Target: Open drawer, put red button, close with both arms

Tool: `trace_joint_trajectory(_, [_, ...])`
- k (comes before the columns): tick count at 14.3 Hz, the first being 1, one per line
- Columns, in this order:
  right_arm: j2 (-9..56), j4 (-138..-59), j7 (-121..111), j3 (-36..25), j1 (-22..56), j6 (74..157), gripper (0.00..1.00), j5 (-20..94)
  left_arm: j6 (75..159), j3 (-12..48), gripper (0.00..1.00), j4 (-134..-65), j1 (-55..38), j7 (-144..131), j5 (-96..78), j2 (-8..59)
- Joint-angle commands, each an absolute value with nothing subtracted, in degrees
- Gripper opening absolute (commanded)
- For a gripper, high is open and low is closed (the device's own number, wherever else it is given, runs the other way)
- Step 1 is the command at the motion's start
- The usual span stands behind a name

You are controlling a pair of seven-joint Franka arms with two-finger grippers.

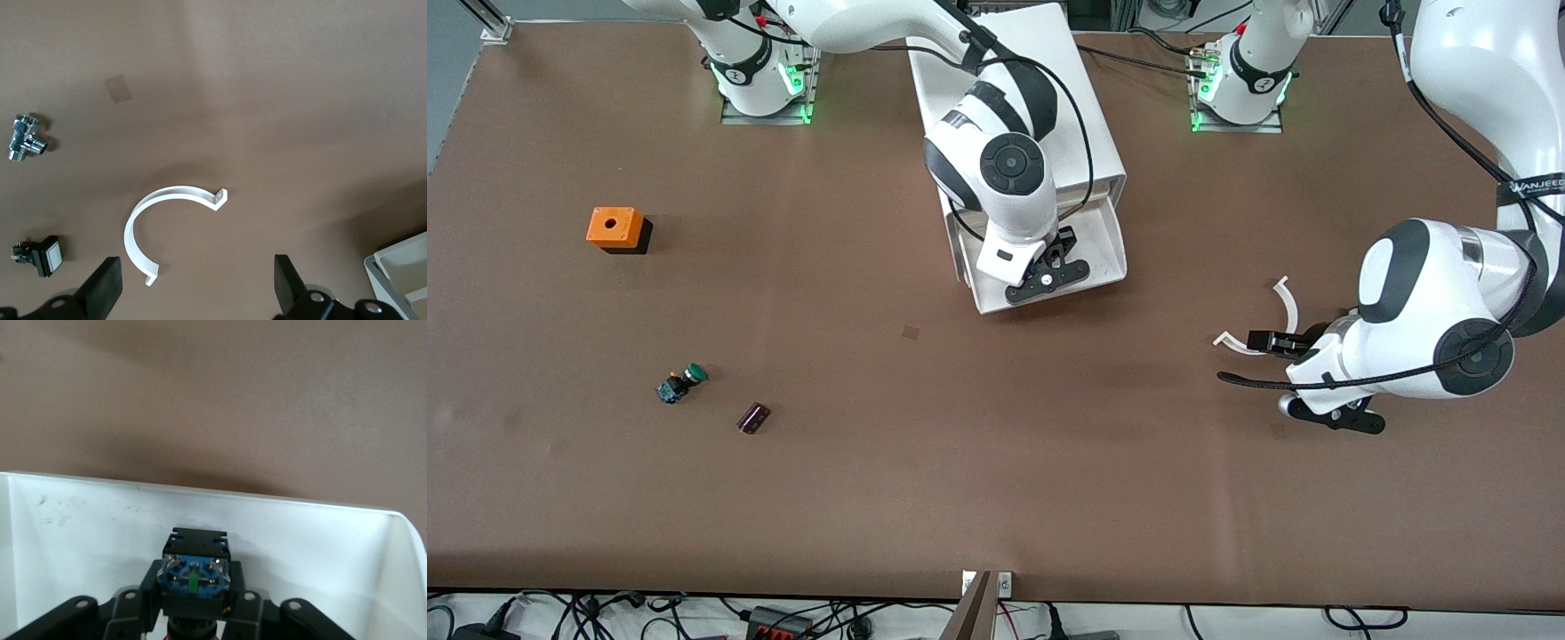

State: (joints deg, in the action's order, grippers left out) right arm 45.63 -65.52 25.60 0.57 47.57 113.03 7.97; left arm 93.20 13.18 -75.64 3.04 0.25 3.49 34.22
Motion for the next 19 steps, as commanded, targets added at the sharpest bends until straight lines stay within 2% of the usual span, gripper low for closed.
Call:
trace_joint_trajectory(1, [46.5,-63.3,26.5,0.4,47.9,112.8,1.0,8.4,92.5,13.5,1.0,-74.0,2.9,-0.9,5.2,34.6])
trace_joint_trajectory(5, [46.1,-59.4,26.6,-0.3,47.0,112.1,1.0,8.4,92.5,14.1,1.0,-74.0,2.7,-6.2,4.9,34.4])
trace_joint_trajectory(7, [44.7,-59.2,26.2,-1.1,44.2,112.1,1.0,8.6,93.7,14.4,1.0,-74.1,0.9,-9.6,4.3,34.4])
trace_joint_trajectory(11, [40.8,-59.3,25.9,-2.6,36.6,109.7,1.0,8.5,102.5,14.4,1.0,-76.4,-5.5,-26.2,2.3,34.3])
trace_joint_trajectory(15, [39.2,-59.5,14.5,-2.7,24.4,100.5,1.0,8.2,115.4,14.3,1.0,-83.0,-12.0,-39.4,3.0,34.3])
trace_joint_trajectory(19, [39.0,-59.5,9.6,-3.3,17.0,97.6,1.0,4.8,124.8,14.3,1.0,-88.8,-17.2,-47.2,3.1,34.2])
